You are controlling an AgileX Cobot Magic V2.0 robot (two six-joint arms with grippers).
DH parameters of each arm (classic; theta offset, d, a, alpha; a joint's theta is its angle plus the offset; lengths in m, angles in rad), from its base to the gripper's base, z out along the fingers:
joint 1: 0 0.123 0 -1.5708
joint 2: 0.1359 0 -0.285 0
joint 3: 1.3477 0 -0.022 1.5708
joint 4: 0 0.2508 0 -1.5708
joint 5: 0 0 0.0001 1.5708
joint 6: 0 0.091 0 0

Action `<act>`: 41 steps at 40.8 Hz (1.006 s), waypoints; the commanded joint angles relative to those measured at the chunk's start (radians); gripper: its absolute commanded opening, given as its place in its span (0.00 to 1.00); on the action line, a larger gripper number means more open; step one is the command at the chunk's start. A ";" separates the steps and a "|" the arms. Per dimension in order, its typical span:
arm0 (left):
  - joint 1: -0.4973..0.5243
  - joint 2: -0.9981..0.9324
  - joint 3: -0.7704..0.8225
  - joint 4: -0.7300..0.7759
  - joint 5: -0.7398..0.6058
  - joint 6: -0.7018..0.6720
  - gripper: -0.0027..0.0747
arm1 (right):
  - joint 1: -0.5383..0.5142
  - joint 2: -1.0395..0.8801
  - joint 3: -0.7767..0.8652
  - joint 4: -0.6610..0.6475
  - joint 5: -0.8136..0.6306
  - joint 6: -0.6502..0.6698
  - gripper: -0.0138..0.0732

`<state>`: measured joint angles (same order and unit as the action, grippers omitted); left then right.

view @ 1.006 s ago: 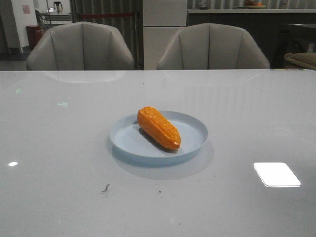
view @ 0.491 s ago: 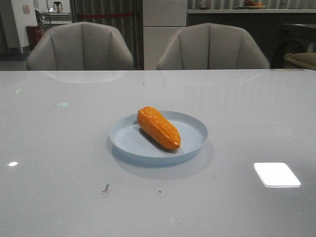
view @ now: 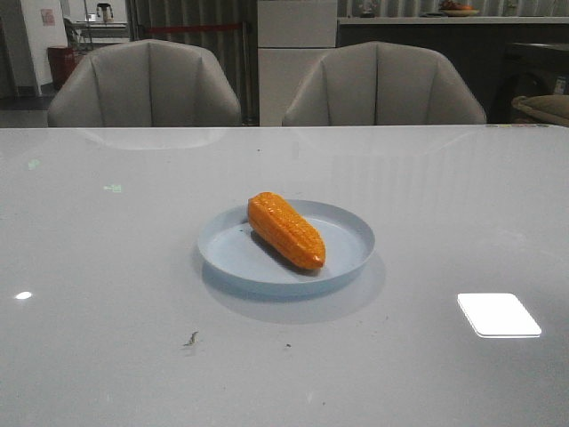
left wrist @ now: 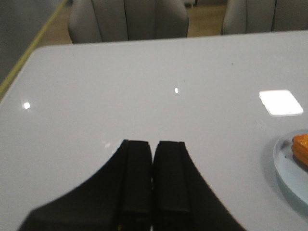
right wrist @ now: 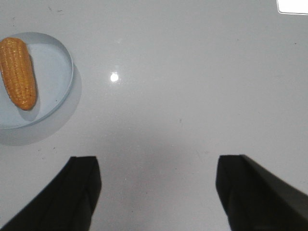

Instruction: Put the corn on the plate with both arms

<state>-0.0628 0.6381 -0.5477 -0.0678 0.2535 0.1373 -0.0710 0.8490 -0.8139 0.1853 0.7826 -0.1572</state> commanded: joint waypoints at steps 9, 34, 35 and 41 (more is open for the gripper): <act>-0.006 -0.467 0.321 0.005 -0.259 -0.001 0.16 | -0.006 -0.004 -0.023 0.005 -0.055 -0.010 0.85; -0.006 -0.652 0.595 0.003 -0.288 -0.001 0.16 | -0.006 -0.001 -0.023 0.005 -0.048 -0.010 0.85; -0.006 -0.652 0.595 0.003 -0.283 -0.001 0.16 | -0.006 -0.001 -0.023 0.005 -0.048 -0.010 0.85; -0.006 -0.652 0.595 0.003 -0.281 -0.001 0.16 | -0.006 -0.001 -0.023 0.005 -0.045 -0.010 0.85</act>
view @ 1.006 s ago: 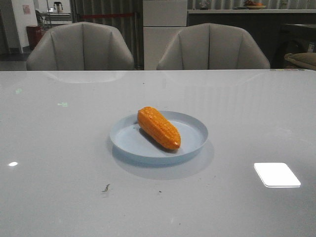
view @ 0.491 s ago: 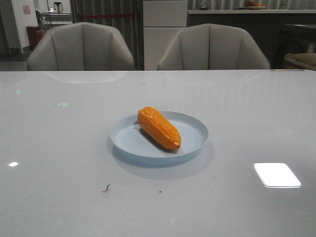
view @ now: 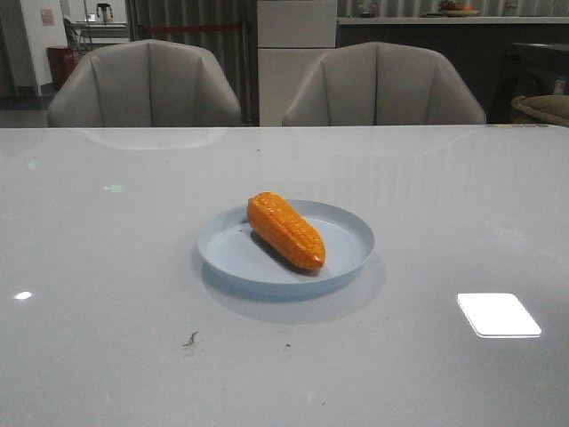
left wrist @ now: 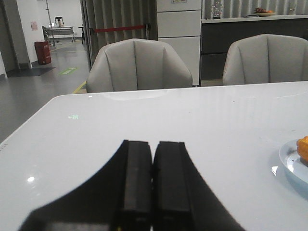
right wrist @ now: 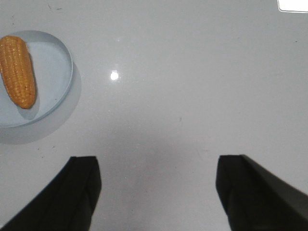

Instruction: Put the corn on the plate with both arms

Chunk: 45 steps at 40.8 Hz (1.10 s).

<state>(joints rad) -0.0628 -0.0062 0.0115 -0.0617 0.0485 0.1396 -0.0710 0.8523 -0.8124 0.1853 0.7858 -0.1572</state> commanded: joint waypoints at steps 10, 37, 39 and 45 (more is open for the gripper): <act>-0.006 -0.007 0.036 -0.004 -0.076 -0.003 0.16 | -0.006 -0.004 -0.025 0.005 -0.049 -0.010 0.85; -0.006 -0.007 0.036 -0.004 -0.076 -0.003 0.16 | 0.006 -0.188 0.008 -0.017 -0.075 -0.010 0.35; -0.006 -0.007 0.036 -0.004 -0.076 -0.003 0.16 | 0.006 -0.229 0.037 -0.006 -0.101 -0.010 0.22; -0.006 -0.007 0.036 -0.004 -0.076 -0.003 0.16 | 0.008 -0.375 0.160 0.005 -0.215 -0.010 0.22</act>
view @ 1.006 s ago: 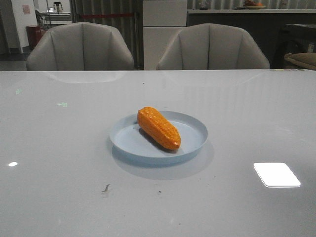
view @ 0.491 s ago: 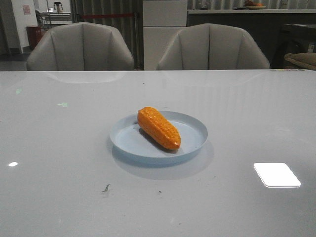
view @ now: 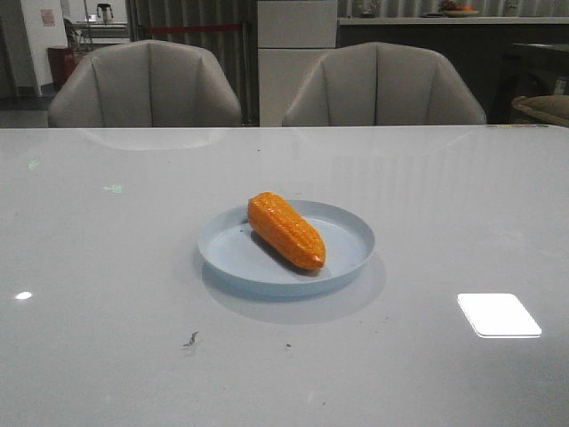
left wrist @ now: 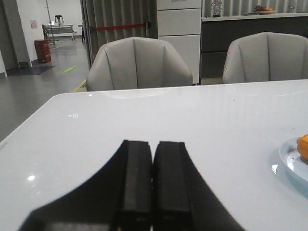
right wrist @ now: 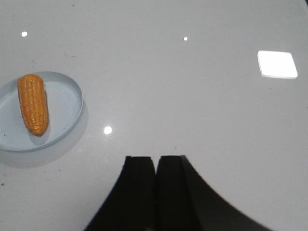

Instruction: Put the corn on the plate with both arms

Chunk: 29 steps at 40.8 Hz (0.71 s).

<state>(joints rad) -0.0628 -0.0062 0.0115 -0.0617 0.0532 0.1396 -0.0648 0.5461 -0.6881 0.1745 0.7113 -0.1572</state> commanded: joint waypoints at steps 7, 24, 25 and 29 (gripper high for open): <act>-0.006 -0.007 0.036 -0.004 -0.081 -0.003 0.16 | 0.046 -0.277 0.204 0.002 -0.327 -0.010 0.22; -0.006 -0.007 0.036 -0.004 -0.081 -0.003 0.16 | 0.081 -0.579 0.476 -0.031 -0.489 -0.010 0.22; -0.006 -0.007 0.036 -0.004 -0.081 -0.003 0.16 | 0.081 -0.580 0.484 -0.031 -0.490 -0.010 0.22; -0.006 -0.007 0.036 -0.004 -0.081 -0.003 0.16 | 0.081 -0.580 0.534 -0.030 -0.504 -0.010 0.22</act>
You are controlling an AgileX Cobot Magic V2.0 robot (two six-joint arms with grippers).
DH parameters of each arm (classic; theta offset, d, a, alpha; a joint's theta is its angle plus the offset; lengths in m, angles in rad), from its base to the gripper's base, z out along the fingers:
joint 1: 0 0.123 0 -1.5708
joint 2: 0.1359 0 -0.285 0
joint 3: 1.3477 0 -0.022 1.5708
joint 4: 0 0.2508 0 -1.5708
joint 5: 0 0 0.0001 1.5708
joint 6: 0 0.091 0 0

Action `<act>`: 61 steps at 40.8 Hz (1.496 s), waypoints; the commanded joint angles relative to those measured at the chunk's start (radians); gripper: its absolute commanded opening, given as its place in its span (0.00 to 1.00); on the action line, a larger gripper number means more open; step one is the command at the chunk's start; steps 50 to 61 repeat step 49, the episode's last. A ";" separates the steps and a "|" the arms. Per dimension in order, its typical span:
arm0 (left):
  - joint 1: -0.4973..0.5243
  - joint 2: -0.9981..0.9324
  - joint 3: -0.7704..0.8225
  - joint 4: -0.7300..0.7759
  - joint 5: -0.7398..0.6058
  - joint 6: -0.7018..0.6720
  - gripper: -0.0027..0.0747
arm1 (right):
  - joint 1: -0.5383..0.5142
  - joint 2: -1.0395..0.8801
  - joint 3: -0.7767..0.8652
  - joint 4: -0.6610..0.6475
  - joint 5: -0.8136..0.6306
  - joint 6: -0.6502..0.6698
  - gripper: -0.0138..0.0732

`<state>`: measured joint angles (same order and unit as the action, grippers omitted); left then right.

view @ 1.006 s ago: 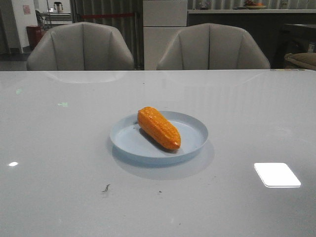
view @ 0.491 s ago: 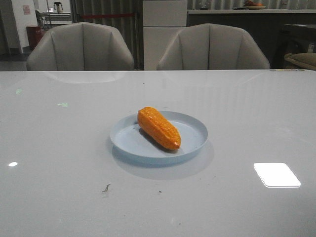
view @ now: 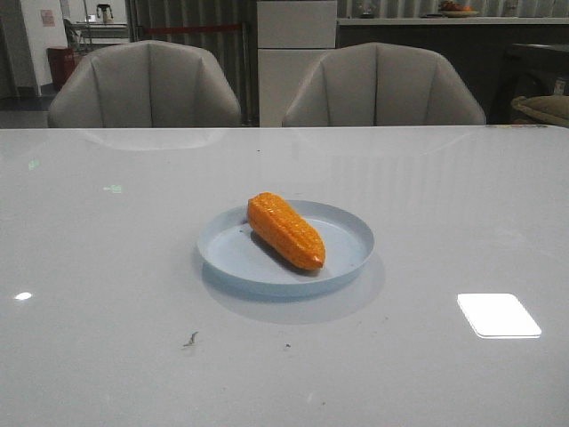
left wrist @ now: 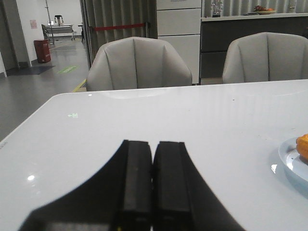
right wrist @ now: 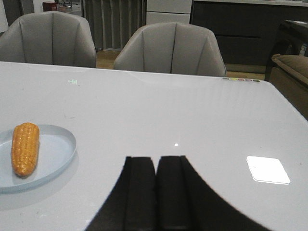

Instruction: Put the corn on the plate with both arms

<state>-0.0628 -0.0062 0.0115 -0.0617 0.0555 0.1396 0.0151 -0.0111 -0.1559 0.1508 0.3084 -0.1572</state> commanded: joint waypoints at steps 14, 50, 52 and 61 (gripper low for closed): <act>-0.006 -0.007 0.036 -0.004 -0.083 -0.003 0.16 | 0.001 -0.023 0.163 -0.006 -0.174 -0.010 0.22; -0.006 -0.007 0.036 -0.004 -0.083 -0.003 0.16 | 0.001 -0.023 0.163 -0.006 -0.174 -0.010 0.22; -0.006 -0.007 0.036 -0.004 -0.083 -0.003 0.16 | 0.001 -0.023 0.163 -0.006 -0.174 -0.010 0.22; -0.006 -0.007 0.036 -0.004 -0.083 -0.003 0.16 | 0.001 -0.023 0.163 -0.006 -0.174 -0.010 0.22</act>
